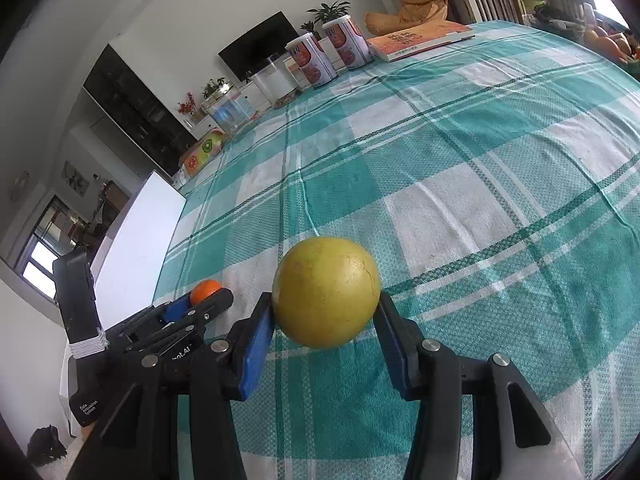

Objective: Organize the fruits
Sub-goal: 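Carry both fruits over the white box and open both tools to drop them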

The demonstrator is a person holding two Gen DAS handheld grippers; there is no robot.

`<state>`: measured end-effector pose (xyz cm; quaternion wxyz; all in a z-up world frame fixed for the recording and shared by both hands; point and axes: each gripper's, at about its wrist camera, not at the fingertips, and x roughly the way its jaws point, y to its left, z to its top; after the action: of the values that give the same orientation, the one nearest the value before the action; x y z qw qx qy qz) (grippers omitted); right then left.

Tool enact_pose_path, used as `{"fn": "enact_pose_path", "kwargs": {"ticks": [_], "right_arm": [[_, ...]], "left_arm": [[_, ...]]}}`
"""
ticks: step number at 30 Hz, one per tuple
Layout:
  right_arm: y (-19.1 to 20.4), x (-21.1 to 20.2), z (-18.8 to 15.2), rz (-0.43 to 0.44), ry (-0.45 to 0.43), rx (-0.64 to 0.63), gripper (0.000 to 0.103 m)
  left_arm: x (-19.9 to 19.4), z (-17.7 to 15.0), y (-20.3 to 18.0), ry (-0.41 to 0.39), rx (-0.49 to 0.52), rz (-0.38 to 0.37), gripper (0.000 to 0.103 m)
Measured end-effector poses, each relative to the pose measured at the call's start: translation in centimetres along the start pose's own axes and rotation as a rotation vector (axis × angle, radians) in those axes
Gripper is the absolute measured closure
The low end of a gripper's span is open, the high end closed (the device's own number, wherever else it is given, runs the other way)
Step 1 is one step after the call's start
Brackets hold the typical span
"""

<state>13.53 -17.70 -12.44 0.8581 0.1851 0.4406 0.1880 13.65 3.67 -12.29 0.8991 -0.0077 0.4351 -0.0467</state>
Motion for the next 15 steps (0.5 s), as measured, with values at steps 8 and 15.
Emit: {"fn": "enact_pose_path", "kwargs": {"ticks": [8,15], "right_arm": [[4.0,-0.9,-1.3,0.123,0.065,-0.034,0.053],[13.6,-1.4,-2.0,0.329,0.138,-0.153,0.053]], "left_arm": [[-10.4,-2.1,1.7,0.008,-0.119,-0.241,0.069],[-19.9,-3.5,7.8,-0.078,-0.311,-0.311,0.069]]}}
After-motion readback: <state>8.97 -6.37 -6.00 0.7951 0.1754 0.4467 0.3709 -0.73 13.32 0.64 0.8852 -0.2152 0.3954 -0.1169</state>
